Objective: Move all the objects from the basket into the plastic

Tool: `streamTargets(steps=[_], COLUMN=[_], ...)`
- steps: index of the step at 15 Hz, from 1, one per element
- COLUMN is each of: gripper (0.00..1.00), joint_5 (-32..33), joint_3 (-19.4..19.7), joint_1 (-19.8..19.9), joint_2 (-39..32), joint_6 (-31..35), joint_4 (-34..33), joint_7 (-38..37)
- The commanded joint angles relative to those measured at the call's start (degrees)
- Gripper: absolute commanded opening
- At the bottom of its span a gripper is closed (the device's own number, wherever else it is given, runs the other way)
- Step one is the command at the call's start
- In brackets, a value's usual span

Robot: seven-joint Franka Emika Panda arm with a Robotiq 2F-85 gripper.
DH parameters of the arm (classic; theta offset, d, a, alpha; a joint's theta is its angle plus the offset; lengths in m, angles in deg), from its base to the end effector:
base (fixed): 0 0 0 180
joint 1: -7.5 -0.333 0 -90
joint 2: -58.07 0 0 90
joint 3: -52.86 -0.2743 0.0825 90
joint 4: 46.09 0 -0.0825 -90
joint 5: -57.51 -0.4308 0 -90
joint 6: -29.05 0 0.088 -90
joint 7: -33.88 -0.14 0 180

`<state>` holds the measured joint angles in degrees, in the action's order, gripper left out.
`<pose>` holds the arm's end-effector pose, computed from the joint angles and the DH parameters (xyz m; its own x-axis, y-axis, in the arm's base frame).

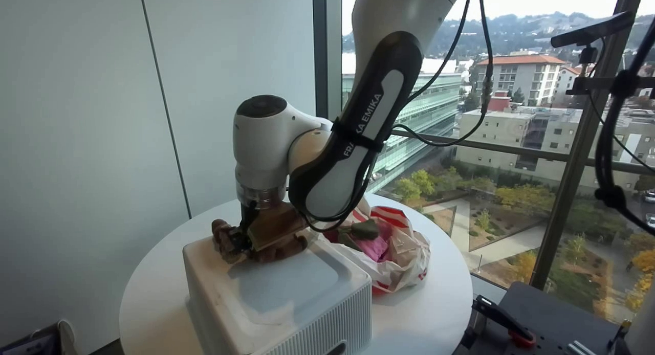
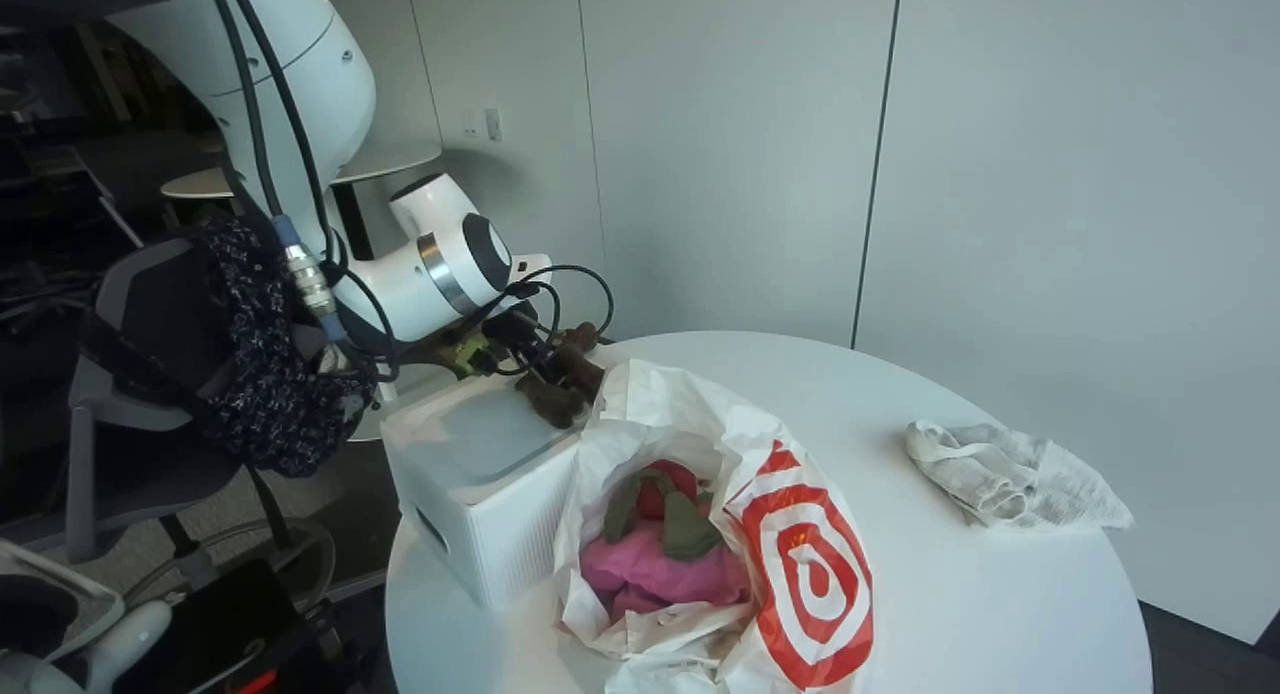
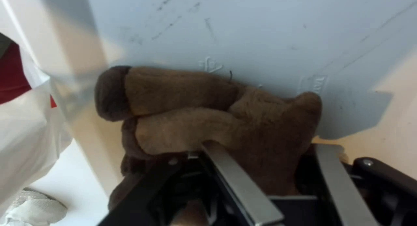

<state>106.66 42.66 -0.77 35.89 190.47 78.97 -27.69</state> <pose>0.5506 0.2217 0.1225 0.9245 0.0227 0.3805 -0.0045 -0.9975 0.0705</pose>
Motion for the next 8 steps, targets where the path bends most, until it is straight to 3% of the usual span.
streamTargets(steps=[1, 4, 8], gripper=[0.20, 0.03, 0.05], joint_5=[-4.2, -5.4, 0.8], joint_3=[-2.1, -1.8, 1.2], joint_1=[2.8, 3.9, 3.9], joint_2=[6.9, 14.6, 26.1], joint_6=[0.3, -0.6, -4.3], joint_4=[2.8, 4.0, 4.6], joint_7=[3.2, 3.1, -2.7])
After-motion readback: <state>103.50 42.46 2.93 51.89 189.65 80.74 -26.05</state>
